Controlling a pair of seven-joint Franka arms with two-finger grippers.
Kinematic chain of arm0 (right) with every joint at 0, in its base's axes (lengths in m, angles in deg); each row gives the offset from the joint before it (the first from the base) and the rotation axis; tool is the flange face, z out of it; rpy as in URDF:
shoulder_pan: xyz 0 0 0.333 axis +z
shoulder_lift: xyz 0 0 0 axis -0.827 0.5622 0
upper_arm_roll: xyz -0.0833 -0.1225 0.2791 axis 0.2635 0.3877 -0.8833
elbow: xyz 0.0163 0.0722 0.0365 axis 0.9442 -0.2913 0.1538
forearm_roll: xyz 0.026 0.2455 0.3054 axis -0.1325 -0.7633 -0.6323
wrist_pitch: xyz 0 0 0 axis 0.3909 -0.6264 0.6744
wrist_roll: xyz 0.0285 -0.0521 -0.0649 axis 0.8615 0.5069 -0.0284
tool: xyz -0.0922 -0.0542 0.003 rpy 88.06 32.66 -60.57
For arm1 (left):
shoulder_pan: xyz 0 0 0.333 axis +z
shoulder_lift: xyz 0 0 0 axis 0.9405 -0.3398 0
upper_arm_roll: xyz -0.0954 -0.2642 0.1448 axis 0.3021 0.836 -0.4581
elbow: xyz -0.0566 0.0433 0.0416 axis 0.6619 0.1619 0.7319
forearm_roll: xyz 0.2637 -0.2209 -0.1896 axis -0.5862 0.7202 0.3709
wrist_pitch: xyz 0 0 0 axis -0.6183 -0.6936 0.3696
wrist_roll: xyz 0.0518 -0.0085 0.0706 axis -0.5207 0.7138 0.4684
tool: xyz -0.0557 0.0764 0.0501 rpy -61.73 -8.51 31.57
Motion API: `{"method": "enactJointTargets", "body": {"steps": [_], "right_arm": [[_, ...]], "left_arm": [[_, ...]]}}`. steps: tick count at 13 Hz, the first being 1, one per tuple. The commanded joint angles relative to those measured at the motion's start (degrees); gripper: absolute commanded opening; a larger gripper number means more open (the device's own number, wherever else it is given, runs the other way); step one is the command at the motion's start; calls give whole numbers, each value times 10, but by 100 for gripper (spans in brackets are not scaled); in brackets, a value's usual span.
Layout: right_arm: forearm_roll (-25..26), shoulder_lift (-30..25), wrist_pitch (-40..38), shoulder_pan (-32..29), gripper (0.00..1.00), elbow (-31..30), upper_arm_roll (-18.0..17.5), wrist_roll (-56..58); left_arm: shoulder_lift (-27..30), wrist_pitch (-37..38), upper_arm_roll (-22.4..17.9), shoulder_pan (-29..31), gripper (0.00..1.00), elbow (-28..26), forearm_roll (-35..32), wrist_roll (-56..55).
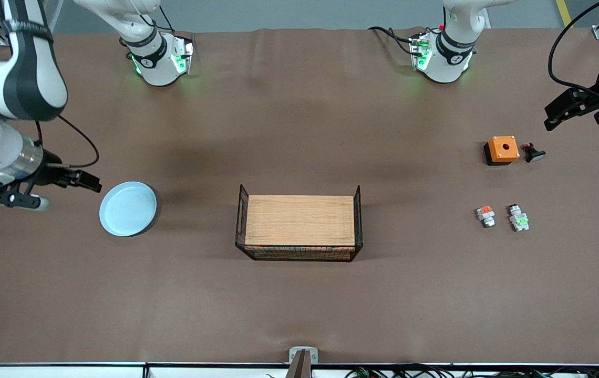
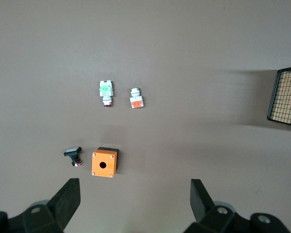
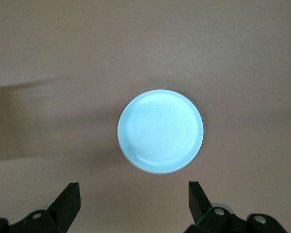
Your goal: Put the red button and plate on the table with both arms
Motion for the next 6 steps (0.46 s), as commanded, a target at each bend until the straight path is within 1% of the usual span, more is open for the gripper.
{"method": "enactJointTargets", "body": {"steps": [1,3,5,6], "right_arm": [[9,-33,-74,9,99,39,1,-19],[8,-32,-148,9,99,113,0,-19],[8,-31,-196,8,99,163,2,-12],[8,-31,-210,8,99,181,2,-11]], "left_arm": [[5,1,-1,4,100,5,11,2],[5,4,-1,4,100,17,11,2],[3,6,-2,8,100,25,9,3],[2,9,-2,22,100,27,11,3]]}}
